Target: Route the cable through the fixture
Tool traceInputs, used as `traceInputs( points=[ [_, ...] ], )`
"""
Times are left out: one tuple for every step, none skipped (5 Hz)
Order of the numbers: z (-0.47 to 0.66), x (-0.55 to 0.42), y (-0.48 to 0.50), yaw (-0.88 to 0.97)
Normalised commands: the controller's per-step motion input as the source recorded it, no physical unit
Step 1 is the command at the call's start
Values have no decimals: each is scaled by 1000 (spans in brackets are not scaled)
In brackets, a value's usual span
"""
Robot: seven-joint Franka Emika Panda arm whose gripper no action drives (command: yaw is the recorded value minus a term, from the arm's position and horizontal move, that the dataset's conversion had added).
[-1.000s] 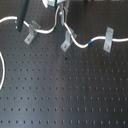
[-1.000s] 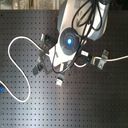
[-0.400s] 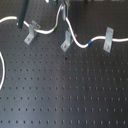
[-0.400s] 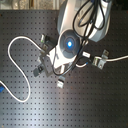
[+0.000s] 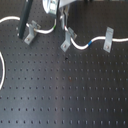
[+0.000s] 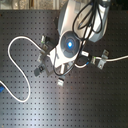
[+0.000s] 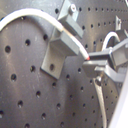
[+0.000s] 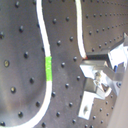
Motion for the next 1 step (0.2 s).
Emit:
traceInputs(
  points=[
    [245,-131,264,0]
  ],
)
